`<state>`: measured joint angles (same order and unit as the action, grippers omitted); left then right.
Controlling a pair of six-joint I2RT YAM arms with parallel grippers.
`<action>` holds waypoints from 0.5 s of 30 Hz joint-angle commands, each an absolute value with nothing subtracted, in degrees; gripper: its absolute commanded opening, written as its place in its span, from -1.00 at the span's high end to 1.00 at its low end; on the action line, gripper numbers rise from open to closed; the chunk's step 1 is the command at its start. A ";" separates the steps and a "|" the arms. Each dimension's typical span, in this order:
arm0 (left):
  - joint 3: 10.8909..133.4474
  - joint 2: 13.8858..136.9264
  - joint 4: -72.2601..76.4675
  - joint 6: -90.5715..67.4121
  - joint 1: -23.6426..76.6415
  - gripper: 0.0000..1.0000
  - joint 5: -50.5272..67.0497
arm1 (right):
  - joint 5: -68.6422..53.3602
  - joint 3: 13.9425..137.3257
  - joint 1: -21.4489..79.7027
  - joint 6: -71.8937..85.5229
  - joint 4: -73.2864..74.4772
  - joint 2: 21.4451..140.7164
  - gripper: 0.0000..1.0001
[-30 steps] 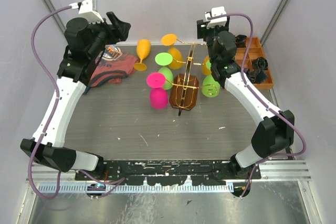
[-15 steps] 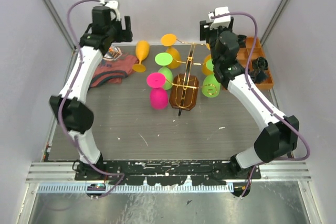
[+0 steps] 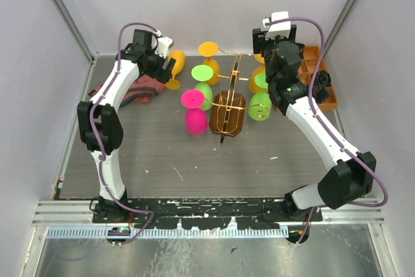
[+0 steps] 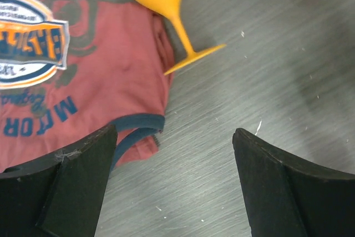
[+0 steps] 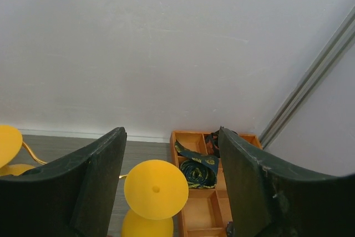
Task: Place the wine glass upside down on the wine glass rack
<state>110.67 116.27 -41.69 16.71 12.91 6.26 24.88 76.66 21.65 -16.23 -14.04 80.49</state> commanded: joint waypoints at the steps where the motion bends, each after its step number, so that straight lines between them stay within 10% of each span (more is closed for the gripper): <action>1: 106.74 113.80 -34.12 26.44 11.87 -0.84 16.50 | 24.37 75.88 21.28 -17.94 -14.90 77.88 -0.47; 15: 105.13 120.88 -29.00 31.45 9.15 -0.81 27.97 | 23.58 74.85 20.51 -19.40 -14.72 77.15 -0.52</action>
<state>106.28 118.24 -31.88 30.28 10.15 22.41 23.68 74.02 20.88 -18.35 -13.02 79.61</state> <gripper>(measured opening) 0.909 0.759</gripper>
